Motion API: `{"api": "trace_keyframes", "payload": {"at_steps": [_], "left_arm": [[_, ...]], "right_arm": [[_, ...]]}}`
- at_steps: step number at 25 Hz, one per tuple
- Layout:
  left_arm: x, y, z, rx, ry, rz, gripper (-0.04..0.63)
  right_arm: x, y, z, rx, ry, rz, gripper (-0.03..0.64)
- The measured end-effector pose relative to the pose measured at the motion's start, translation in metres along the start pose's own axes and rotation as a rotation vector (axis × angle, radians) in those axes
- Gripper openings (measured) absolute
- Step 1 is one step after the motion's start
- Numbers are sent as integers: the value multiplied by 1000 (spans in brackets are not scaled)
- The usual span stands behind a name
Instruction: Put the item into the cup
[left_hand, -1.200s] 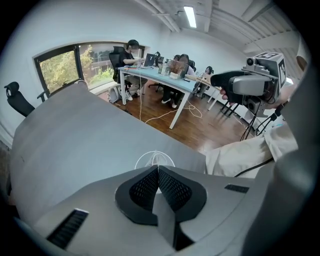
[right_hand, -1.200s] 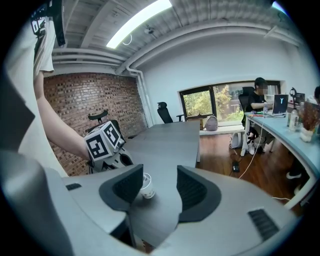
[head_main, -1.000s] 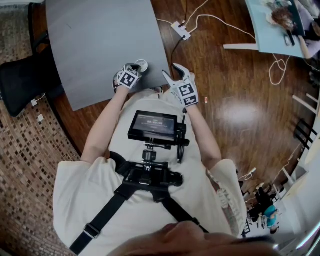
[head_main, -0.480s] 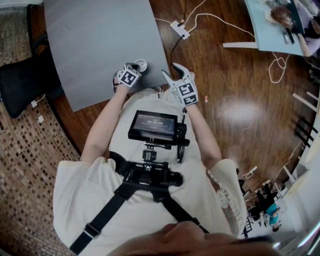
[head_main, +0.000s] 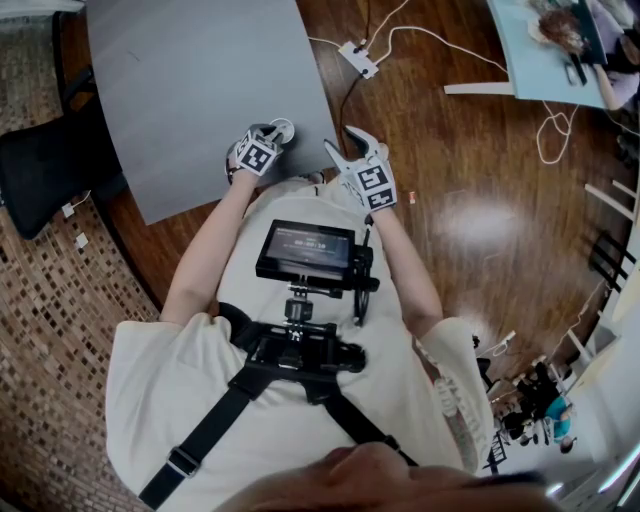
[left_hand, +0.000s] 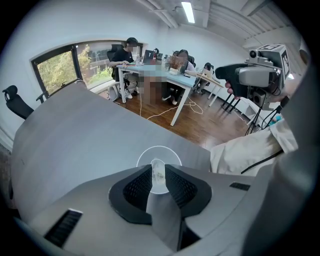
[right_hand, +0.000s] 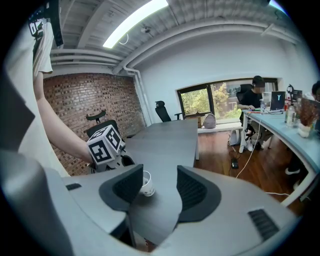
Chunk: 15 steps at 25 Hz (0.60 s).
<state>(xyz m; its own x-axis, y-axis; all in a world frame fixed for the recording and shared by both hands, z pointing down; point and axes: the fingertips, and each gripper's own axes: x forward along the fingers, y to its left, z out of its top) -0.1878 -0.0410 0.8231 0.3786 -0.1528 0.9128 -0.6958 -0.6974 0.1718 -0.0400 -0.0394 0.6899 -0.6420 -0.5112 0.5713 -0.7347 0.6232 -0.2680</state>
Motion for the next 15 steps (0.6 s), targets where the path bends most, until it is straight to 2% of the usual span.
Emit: {"api": "trace_keyframes", "payload": {"at_steps": [5,15], "left_arm": [[-1,-1,6,-9,-43,7,122],[-4,-2,10,-20,-74,20,123]], "right_arm": [[0,0,-2,-6,3,3,225],[-1,-1,-4,-10,11,5,225]]}}
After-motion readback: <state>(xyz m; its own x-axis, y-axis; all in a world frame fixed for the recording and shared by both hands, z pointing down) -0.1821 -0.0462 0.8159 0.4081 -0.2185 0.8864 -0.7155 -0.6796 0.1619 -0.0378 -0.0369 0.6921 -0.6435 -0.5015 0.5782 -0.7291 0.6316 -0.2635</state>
